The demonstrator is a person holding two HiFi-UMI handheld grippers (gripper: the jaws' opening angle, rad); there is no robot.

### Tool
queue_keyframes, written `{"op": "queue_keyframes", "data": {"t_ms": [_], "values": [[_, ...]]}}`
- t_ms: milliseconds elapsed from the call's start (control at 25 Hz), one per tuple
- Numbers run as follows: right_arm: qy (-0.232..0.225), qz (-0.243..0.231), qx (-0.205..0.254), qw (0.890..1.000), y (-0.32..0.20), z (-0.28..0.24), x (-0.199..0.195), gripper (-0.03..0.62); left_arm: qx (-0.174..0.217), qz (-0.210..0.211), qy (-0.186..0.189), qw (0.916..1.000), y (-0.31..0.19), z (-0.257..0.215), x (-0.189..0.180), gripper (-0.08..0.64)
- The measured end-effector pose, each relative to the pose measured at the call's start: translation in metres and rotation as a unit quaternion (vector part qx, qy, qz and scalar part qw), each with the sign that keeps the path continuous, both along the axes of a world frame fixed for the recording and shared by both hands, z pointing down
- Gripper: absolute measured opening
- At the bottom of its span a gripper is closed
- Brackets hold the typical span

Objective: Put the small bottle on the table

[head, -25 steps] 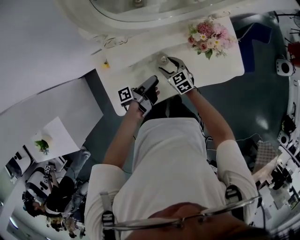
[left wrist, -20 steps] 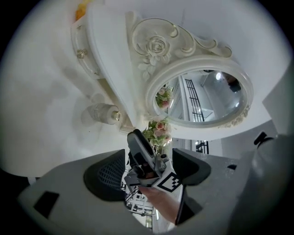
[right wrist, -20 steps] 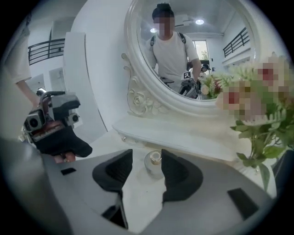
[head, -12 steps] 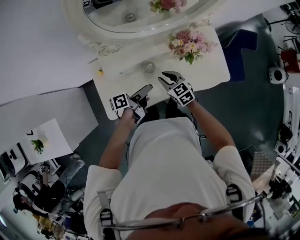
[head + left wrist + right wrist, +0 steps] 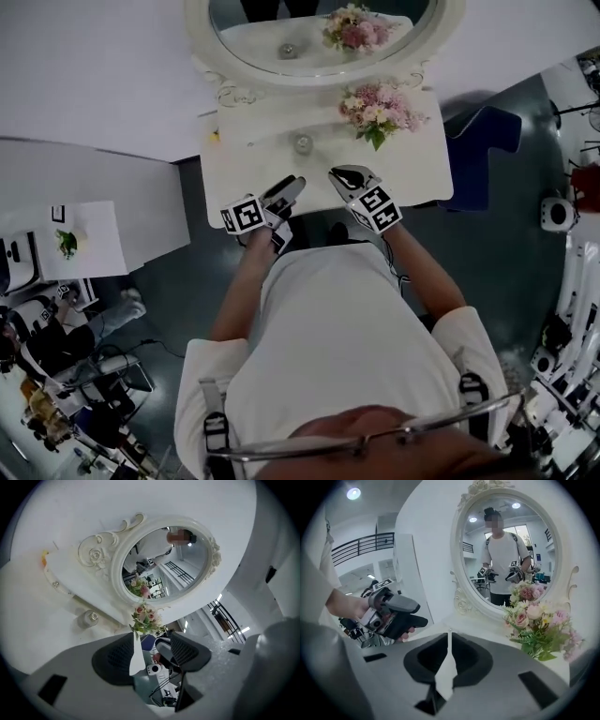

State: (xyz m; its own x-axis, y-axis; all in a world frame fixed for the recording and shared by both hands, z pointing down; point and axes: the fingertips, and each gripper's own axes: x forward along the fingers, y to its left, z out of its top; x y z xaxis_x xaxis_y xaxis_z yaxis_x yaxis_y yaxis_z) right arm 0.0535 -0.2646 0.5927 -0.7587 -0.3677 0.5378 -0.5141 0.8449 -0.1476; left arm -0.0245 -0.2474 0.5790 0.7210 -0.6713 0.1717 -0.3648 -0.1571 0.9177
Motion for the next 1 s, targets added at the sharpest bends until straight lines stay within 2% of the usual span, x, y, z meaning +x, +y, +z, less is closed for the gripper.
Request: {"op": "queue_keyframes", "data": {"t_ms": [200,400,560,800,1000], "values": [[-0.013,-0.017,0.006,1.000,0.017,-0.019,0.025,0.015,0.028,-0.030,-0.081,0.9959,0.025,0.000,0.007,0.184],[-0.016,-0.029,0.001,0.999,0.038,-0.024,0.051,0.011,0.066,-0.071,-0.165,0.9815,0.048,-0.010,0.014,0.101],[-0.014,-0.041,0.013,0.999,0.054,-0.024,0.067,0.011,0.084,-0.090,-0.196,0.9729,0.067,-0.018,0.021,0.071],[-0.015,-0.039,0.026,0.999,0.062,-0.026,0.081,0.011,0.107,-0.095,-0.234,0.9618,0.090,-0.028,0.028,0.027],[-0.010,-0.036,0.048,0.998,0.067,-0.033,0.083,0.011,0.110,-0.099,-0.245,0.9580,0.104,-0.027,0.023,0.006]]}}
